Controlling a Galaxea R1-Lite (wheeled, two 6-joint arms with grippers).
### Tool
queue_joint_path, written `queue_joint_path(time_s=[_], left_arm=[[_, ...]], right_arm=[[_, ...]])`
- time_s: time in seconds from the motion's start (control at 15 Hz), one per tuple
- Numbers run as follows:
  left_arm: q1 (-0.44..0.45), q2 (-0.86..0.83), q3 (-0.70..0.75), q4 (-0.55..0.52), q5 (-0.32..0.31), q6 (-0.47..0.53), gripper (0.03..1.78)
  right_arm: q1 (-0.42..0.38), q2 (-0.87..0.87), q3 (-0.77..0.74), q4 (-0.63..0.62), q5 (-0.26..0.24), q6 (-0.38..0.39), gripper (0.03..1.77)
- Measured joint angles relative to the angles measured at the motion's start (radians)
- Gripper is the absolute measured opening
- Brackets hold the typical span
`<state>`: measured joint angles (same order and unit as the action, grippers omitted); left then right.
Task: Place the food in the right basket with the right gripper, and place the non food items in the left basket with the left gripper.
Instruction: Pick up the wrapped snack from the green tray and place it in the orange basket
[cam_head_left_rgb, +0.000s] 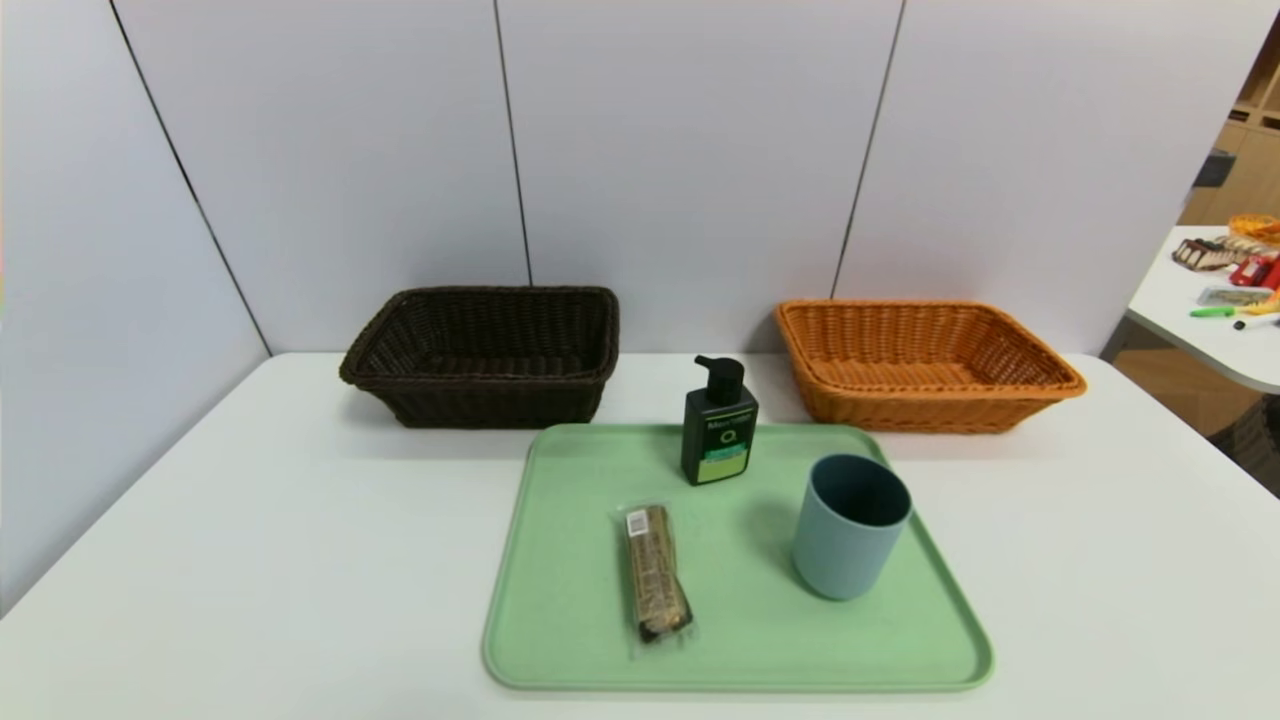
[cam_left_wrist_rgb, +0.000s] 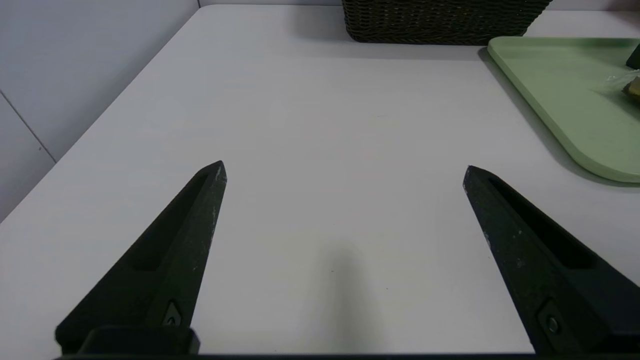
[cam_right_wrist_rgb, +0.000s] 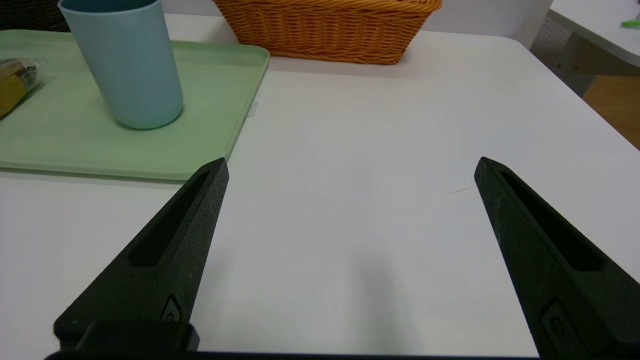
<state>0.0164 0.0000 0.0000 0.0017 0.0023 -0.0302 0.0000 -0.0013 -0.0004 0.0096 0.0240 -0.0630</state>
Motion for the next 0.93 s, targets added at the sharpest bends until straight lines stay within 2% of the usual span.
queue_joint_path(time_s=[0.27, 0.4, 0.73, 0.93], left_arm=[[0.0, 0.0, -0.007, -0.043, 0.004, -0.033, 1.69], [0.0, 0.0, -0.058, -0.032, -0.003, -0.032, 1.69], [0.0, 0.08, -0.348, 0.159, -0.023, -0.027, 1.69], [0.0, 0.214, -0.49, 0.177, -0.028, -0.016, 1.69]], right_arm=[[-0.001, 0.0, -0.001, -0.001, -0.006, 0.012, 1.7], [-0.001, 0.001, -0.047, 0.011, -0.002, 0.023, 1.7], [-0.001, 0.102, -0.47, 0.232, 0.017, 0.042, 1.7], [-0.003, 0.261, -0.773, 0.356, 0.027, 0.026, 1.7]])
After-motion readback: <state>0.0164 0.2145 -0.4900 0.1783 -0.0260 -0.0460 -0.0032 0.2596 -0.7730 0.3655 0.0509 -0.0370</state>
